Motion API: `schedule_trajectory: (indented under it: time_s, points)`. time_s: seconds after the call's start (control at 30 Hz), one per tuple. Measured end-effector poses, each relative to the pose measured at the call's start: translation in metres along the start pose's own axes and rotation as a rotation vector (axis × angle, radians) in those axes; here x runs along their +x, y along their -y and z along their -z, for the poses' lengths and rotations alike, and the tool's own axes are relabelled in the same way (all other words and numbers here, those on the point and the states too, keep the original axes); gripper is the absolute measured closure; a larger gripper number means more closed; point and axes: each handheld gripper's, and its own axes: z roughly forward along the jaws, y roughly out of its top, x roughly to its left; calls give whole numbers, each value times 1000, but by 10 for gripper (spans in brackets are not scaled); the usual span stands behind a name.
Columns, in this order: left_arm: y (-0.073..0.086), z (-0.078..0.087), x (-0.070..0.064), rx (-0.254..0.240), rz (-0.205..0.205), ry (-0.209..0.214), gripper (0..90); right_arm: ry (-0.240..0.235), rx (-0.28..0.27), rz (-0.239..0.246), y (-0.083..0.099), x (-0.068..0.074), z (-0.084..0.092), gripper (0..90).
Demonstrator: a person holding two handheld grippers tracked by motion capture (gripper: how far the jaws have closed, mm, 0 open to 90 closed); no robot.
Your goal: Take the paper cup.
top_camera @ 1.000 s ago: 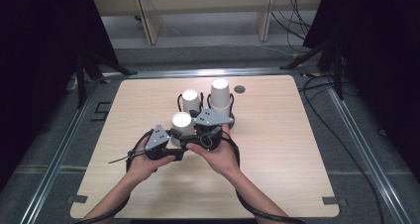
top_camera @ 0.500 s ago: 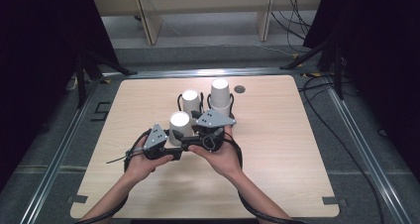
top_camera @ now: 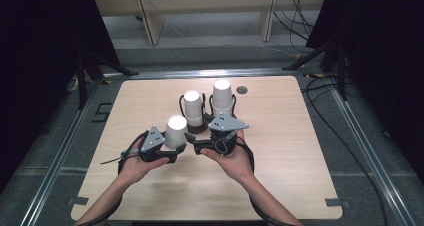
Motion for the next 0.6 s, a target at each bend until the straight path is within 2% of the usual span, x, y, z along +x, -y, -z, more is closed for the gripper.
schedule_trajectory:
  time_s: [0.07,0.1,0.13,0.17,0.2,0.23,0.27,0.33,0.37,0.43,0.5,0.53,0.6]
  points:
    - [-1,0,2,-5,-6,-6,286,-1,0,-6,1,-1,1,154]
    - [-1,1,3,-1,-6,0,286,-2,12,-36,2,0,2,154]
    - [-3,2,3,10,-13,-3,287,2,9,-23,3,-2,3,154]
    - [-3,2,5,11,-15,-1,287,7,22,-33,4,-2,4,154]
    - [-4,2,6,20,-26,6,287,12,12,0,5,-4,4,154]
    - [-6,3,7,40,-37,2,286,4,15,-29,6,-3,5,154]
    - [-7,4,8,44,-43,-4,286,17,20,1,7,-5,6,154]
    - [-8,4,10,57,-54,1,286,7,28,-18,9,-5,7,154]
    - [-9,5,12,75,-65,15,286,19,23,0,10,-6,7,154]
    - [-10,7,14,105,-89,19,287,11,44,-12,14,-7,9,154]
    - [-11,8,16,118,-105,33,287,14,36,-1,18,-8,10,154]
    - [-12,9,17,136,-115,47,287,16,55,-11,19,-8,12,154]
    - [-13,10,19,158,-134,65,287,24,58,-2,23,-9,13,155]
